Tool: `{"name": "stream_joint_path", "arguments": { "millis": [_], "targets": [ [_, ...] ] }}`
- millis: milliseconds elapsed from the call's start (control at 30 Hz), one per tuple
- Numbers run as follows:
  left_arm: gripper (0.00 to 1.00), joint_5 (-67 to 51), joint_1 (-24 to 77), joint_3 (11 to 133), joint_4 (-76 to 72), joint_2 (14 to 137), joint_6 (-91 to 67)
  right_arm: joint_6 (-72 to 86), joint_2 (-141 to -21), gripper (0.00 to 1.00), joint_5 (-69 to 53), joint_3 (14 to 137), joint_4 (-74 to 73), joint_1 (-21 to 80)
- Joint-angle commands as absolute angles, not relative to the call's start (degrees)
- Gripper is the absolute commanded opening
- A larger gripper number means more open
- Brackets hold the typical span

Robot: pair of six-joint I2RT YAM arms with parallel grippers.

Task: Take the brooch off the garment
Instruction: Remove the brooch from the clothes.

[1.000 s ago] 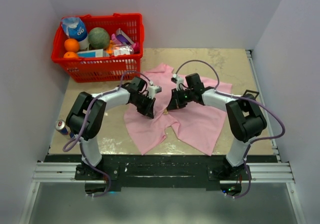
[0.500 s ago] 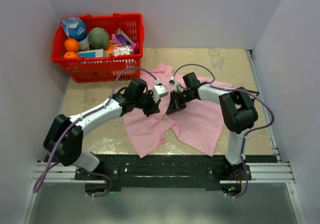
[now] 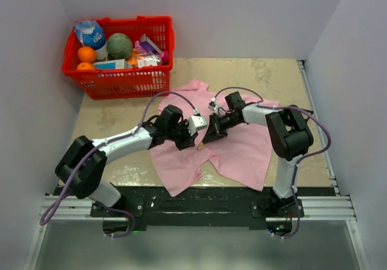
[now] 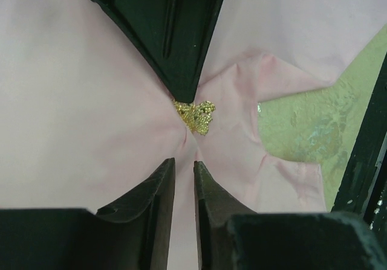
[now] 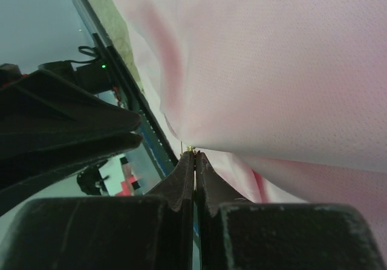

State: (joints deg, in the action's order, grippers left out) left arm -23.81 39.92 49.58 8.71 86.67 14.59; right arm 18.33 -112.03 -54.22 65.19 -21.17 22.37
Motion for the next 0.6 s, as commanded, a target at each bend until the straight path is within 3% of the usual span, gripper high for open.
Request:
{"name": "stream_joint_path", "arguments": {
  "millis": [0, 233, 567],
  "targets": [
    [0.3, -25.85, 41.48, 49.75, 5.8, 86.92, 14.94, 24.86, -111.97, 0.0, -59.94, 64.16, -16.44, 22.06],
    [0.35, -13.12, 44.74, 44.74, 1.5, 85.69, 16.96, 29.53, -112.41, 0.0, -62.23, 61.44, -12.57, 21.36],
    [0.39, -5.54, 44.91, 41.22, -5.18, 86.22, 21.0, 35.77, -113.55, 0.0, -65.57, 58.97, -6.59, 21.01]
  ]
}}
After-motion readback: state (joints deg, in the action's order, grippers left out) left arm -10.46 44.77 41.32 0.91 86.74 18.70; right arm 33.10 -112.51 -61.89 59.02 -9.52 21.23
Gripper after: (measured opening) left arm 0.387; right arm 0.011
